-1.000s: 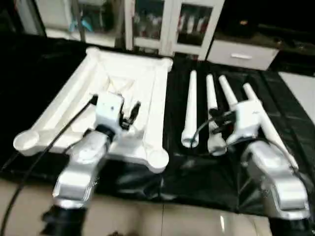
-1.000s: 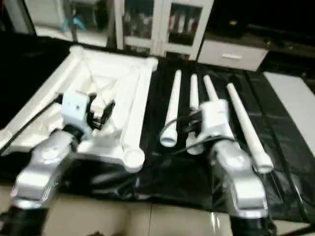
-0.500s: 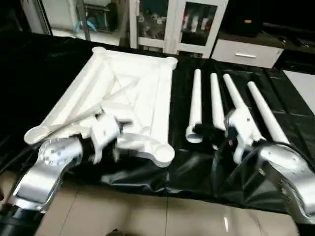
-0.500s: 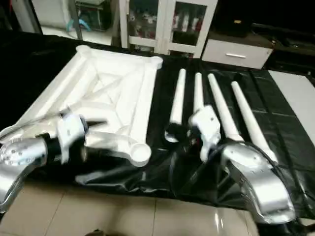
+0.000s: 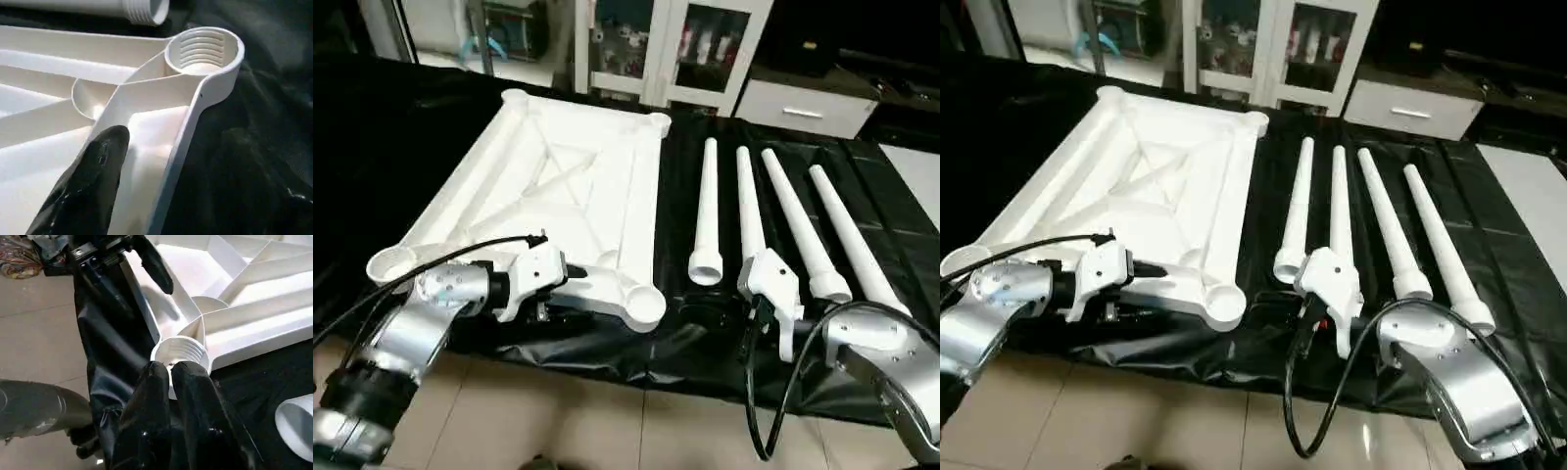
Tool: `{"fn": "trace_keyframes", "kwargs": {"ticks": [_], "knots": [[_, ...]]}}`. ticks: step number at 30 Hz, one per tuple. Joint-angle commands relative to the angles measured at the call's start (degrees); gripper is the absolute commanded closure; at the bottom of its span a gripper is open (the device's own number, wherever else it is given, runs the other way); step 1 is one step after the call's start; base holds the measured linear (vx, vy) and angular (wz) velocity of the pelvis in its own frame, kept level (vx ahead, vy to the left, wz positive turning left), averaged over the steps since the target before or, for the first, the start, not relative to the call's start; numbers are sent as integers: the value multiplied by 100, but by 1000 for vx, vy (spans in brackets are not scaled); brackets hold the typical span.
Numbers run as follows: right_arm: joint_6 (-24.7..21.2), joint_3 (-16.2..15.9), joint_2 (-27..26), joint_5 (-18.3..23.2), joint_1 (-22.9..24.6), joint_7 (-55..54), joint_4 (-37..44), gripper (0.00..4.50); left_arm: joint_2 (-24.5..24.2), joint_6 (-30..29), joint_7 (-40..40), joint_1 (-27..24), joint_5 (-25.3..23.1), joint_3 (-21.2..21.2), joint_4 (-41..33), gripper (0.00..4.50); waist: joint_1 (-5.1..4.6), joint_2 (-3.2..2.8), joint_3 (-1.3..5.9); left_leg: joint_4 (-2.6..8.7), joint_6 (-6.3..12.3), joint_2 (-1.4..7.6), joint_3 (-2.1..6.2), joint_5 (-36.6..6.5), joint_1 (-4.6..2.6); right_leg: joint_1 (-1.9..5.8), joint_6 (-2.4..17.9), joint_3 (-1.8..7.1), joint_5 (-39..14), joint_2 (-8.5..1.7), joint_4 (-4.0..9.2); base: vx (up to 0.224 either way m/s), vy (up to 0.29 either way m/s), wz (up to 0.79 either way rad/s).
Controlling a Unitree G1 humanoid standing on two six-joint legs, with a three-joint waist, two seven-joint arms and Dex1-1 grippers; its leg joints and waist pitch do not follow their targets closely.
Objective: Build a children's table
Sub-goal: Move to table
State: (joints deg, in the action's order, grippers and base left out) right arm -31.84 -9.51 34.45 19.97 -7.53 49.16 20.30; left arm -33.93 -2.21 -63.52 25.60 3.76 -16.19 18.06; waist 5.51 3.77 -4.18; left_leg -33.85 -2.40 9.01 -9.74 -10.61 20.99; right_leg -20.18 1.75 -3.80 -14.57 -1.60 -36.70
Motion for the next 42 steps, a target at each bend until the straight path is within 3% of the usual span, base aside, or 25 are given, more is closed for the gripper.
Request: {"fn": "trace_keyframes", "kwargs": {"ticks": [1,3,5,8,10,13,14,19,26,31,38,42], "knots": [[-65,-8,92,25,52,9,213,409,26,45,-219,202,-43,-125,262,147,28,-76,315,411,272,554,225,-665,-115,153,1132,421,143,-832,436,0,0,0],[-65,-4,106,25,71,7,229,409,20,51,-410,288,-46,-200,419,181,37,-96,325,412,254,556,224,-711,-128,153,1124,423,101,-831,443,0,0,0],[-66,3,109,29,76,-4,234,409,7,39,-532,340,-35,-243,483,184,49,-109,326,423,204,570,231,-783,-127,161,1158,424,49,-852,441,0,0,0],[-74,9,101,20,89,-33,241,409,15,71,-667,478,-99,-298,675,225,59,-99,335,423,162,570,225,-811,-131,167,1201,426,67,-849,443,0,0,0],[-103,-8,104,14,105,-37,273,409,15,176,-725,564,-204,-339,808,228,72,-92,343,411,168,565,221,-780,-129,175,1209,427,87,-851,441,0,0,0],[-152,-34,130,35,124,-7,329,409,20,249,-750,662,-297,-383,945,267,96,-95,354,405,200,570,221,-677,-129,178,1217,424,284,-850,417,0,0,0],[-169,-43,137,43,128,3,345,409,26,266,-753,689,-317,-388,986,273,107,-120,370,398,195,574,227,-662,-132,183,1221,422,325,-854,405,0,0,0],[-314,-111,184,114,142,74,445,409,90,398,-737,903,-510,-478,1354,318,120,-110,379,393,211,571,230,-634,-123,200,1215,420,445,-857,403,0,0,0],[-228,-102,115,-15,126,-60,376,409,166,600,-441,973,-851,-597,1617,358,126,-125,393,389,176,582,236,-665,-126,207,1262,420,497,-874,393,0,0,0],[-270,-75,71,11,112,-151,387,409,205,575,-89,1092,-1141,-623,1897,394,124,-119,381,396,118,585,242,-796,-124,212,1254,422,252,-880,412,0,0,0],[-214,-29,-16,-64,92,-297,302,409,150,337,266,1148,-1305,-504,2068,428,47,-96,356,415,14,551,259,-944,-90,244,1119,419,-410,-876,468,0,0,0],[-184,-28,-32,-92,43,-332,247,409,149,475,498,1208,-1414,-458,2190,449,20,-96,355,402,35,550,247,-949,-110,219,1107,420,-454,-863,485,0,0,0]]}}
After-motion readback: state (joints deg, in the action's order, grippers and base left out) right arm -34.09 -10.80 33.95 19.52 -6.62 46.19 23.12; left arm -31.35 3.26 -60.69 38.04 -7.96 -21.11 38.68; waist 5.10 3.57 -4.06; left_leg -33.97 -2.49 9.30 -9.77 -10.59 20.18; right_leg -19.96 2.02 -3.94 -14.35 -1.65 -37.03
